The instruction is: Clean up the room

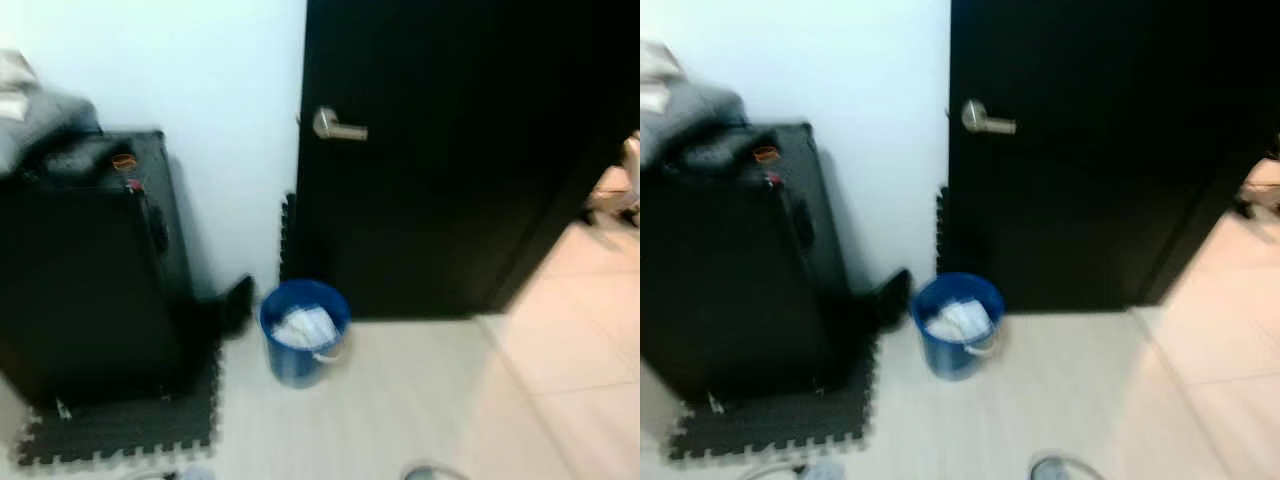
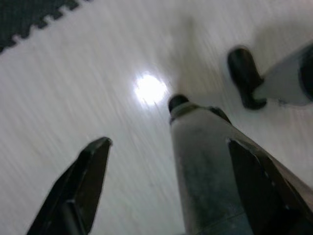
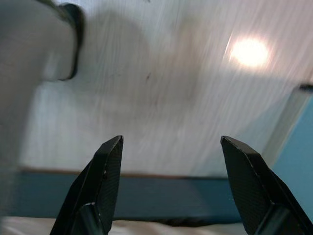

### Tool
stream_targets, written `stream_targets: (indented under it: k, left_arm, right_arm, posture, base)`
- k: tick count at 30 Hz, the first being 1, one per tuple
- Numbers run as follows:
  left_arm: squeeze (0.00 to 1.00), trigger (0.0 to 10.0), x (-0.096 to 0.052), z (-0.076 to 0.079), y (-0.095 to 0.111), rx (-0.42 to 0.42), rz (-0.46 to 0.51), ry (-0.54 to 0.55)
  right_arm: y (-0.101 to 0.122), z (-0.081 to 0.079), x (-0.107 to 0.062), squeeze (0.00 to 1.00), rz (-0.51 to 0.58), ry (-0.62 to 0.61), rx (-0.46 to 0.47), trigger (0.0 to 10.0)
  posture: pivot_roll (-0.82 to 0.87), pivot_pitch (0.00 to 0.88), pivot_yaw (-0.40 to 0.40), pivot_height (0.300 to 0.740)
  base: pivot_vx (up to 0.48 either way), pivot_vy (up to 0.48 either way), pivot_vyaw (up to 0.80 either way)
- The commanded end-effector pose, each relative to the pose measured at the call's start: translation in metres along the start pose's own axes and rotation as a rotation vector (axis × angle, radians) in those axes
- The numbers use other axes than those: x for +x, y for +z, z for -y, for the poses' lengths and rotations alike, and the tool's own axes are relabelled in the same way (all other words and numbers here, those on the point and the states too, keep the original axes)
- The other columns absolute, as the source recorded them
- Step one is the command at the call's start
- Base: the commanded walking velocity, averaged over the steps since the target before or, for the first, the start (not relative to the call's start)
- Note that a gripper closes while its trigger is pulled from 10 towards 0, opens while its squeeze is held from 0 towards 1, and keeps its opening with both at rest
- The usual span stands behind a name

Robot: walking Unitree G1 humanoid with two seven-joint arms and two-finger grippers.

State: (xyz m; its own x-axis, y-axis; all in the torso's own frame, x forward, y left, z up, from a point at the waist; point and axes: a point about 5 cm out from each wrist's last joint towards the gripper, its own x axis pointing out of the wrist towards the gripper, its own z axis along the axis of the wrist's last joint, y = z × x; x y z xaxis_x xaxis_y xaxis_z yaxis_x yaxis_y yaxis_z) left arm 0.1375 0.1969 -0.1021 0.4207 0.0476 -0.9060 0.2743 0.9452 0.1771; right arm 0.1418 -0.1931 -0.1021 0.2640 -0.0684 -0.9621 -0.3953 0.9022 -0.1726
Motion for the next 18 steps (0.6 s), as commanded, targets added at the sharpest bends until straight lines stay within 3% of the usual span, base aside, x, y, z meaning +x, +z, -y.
stream_targets:
  k: [1, 13, 18]
  left_arm:
    - [0.00, 10.0, 0.000, 0.003, -0.004, 0.018, -0.019, -0.012]
    - [0.00, 10.0, 0.000, 0.028, -0.006, 0.096, -0.026, -0.047]
    - [0.00, 10.0, 0.000, 0.025, -0.006, 0.089, -0.028, -0.044]
  right_arm:
    - [0.004, 0.005, -0.001, 0.00, 0.010, -0.011, -0.015, 10.0]
    - [0.003, 0.005, -0.001, 0.00, 0.003, 0.001, -0.032, 10.0]
    - [0.003, 0.005, -0.001, 0.00, 0.003, -0.002, -0.036, 10.0]
  posture:
    - [0.05, 0.000, -0.076, 0.740]
    - [0.05, 0.000, -0.079, 0.740]
    - [0.05, 0.000, -0.079, 0.740]
  base:
    - [0.000, 0.000, -0.78]
    - [0.000, 0.000, -0.78]
    - [0.000, 0.000, -0.78]
